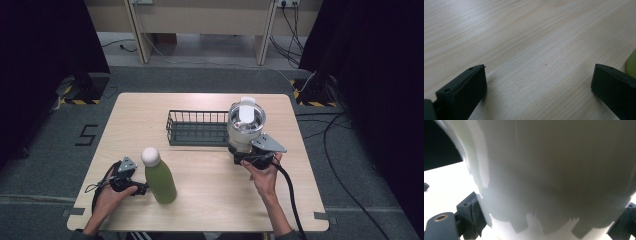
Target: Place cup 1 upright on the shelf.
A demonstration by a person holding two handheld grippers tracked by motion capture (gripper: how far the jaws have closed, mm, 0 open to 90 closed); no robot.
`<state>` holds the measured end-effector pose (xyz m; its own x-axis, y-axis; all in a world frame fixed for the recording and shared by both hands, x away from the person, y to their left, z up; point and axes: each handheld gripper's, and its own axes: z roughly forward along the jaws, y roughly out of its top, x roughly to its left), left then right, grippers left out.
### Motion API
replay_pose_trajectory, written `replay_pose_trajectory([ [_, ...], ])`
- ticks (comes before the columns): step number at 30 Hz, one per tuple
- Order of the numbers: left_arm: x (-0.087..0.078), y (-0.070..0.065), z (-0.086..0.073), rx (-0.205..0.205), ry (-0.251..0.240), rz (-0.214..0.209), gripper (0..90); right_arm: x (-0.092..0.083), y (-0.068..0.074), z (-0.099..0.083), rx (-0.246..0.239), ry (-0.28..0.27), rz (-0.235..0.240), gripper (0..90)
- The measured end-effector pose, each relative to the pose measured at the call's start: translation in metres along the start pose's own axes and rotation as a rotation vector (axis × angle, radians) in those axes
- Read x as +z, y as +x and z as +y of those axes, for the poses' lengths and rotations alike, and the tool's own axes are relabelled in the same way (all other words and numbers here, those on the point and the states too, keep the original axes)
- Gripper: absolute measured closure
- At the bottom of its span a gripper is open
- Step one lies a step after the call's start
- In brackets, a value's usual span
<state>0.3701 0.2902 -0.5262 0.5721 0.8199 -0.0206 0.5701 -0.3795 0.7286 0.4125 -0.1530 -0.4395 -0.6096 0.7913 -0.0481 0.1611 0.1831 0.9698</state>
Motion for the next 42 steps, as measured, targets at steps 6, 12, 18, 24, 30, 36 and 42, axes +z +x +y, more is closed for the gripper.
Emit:
replay_pose_trajectory([
  [6,0.0,0.0,0.0,-0.001,0.0,0.0,0.0,0.006,-0.001,0.012,-0.001,0.002,-0.001,11.2],
  [12,0.0,0.0,0.0,0.0,0.0,0.0,0.0,0.011,-0.003,0.027,-0.012,0.005,0.002,11.2],
  [18,0.0,0.0,0.0,0.0,0.0,0.0,0.0,0.017,-0.003,0.041,-0.012,-0.002,0.006,11.2],
  [24,0.0,0.0,0.0,0.0,0.0,0.0,0.0,0.023,-0.005,0.059,-0.028,0.007,0.005,11.2],
  [30,0.0,0.0,0.0,-0.001,0.0,0.0,0.0,0.035,-0.006,0.071,-0.011,0.011,0.027,11.2],
  [36,0.0,0.0,0.0,0.0,0.0,0.0,0.0,0.05,-0.007,0.082,-0.011,0.004,0.03,11.2],
  [42,0.0,0.0,0.0,-0.001,0.0,0.0,0.0,0.066,-0.01,0.091,0.001,-0.006,0.029,11.2],
])
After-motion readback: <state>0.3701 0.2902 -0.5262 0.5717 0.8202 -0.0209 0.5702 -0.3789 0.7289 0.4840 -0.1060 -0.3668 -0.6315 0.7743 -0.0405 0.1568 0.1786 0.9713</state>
